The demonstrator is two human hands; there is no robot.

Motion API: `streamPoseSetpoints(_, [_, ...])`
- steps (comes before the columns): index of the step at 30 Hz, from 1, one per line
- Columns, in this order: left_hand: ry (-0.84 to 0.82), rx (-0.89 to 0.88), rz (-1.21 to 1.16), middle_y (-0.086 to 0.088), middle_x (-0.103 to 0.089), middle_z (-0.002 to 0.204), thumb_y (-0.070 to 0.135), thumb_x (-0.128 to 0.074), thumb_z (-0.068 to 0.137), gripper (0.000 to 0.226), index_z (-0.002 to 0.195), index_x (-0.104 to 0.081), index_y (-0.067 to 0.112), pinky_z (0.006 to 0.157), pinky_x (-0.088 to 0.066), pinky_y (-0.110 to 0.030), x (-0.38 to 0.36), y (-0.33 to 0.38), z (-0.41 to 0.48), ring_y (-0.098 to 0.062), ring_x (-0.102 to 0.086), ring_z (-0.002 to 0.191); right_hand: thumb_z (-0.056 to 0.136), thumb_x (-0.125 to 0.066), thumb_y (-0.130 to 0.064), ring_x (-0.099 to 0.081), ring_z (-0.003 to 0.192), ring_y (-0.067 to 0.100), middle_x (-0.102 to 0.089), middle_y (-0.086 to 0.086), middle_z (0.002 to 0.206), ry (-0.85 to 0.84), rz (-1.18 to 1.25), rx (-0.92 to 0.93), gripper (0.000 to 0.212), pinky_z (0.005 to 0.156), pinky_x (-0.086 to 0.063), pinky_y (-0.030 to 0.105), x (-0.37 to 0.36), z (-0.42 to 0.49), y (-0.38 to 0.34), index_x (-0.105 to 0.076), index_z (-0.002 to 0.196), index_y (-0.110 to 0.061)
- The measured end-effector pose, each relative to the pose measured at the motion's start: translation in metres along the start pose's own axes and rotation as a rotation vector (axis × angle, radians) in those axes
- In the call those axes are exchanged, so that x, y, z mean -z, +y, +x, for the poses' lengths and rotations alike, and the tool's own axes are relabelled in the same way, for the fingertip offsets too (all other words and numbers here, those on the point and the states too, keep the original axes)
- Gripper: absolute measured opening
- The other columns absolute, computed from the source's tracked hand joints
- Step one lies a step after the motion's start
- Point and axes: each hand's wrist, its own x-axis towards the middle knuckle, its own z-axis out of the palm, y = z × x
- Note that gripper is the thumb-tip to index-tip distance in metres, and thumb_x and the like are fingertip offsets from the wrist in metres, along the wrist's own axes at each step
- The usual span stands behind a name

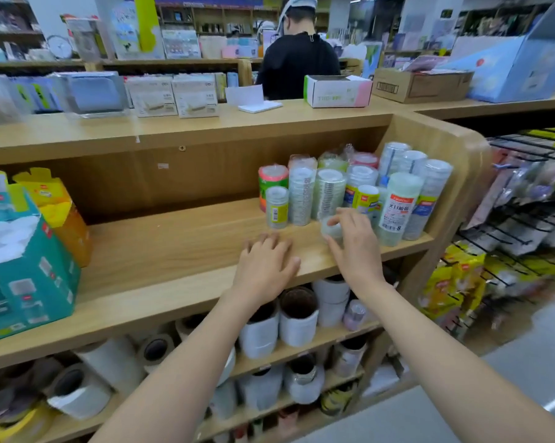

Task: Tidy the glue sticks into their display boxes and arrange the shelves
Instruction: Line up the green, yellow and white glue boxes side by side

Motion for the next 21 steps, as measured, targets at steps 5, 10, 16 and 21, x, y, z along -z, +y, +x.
streamPoseSetpoints(5, [0.029,0.033,0.032,0.0,-0.025,0.161,0.05,-0.032,0.101,0.052,0.149,-0.033,0.03,0.119,-0.012,-0.047,-0.005,0.004,-0.003,-0.022,-0.016,0.149,0.075,-0.079,-0.005,-0.049,0.119,0.03,-0.052,0.013,0.126,-0.024,-0.061,0.042,0.032,0.092,-0.05,0.04,0.001,0.006,0.011,-0.066,0.105,-0.006])
streamPoseSetpoints(10, [0.032,0.042,0.06,0.002,-0.021,0.162,0.05,-0.029,0.102,0.053,0.151,-0.028,0.031,0.12,-0.011,-0.045,-0.006,0.005,-0.007,-0.02,-0.013,0.15,0.076,-0.067,0.004,-0.057,0.101,0.027,-0.053,0.008,0.117,-0.012,-0.066,-0.003,0.045,0.064,-0.054,0.041,-0.002,0.015,0.002,-0.058,0.117,-0.013])
streamPoseSetpoints(16, [0.055,0.043,0.103,0.001,-0.022,0.162,0.049,-0.029,0.103,0.052,0.152,-0.029,0.031,0.12,-0.012,-0.043,-0.006,0.007,-0.009,-0.02,-0.015,0.15,0.077,-0.07,-0.003,-0.05,0.118,0.028,-0.059,0.008,0.125,0.023,-0.046,0.132,0.031,0.095,-0.046,0.041,0.0,0.009,0.012,-0.066,0.108,-0.01])
streamPoseSetpoints(21, [0.076,0.045,0.141,0.001,-0.026,0.161,0.061,-0.005,0.09,0.073,0.151,-0.031,0.031,0.119,-0.015,-0.044,-0.006,0.01,-0.009,-0.021,-0.02,0.148,0.082,-0.069,-0.012,-0.053,0.119,0.027,-0.065,0.006,0.118,-0.047,-0.045,0.21,0.035,0.097,-0.045,0.042,0.001,0.006,0.023,-0.067,0.116,-0.009])
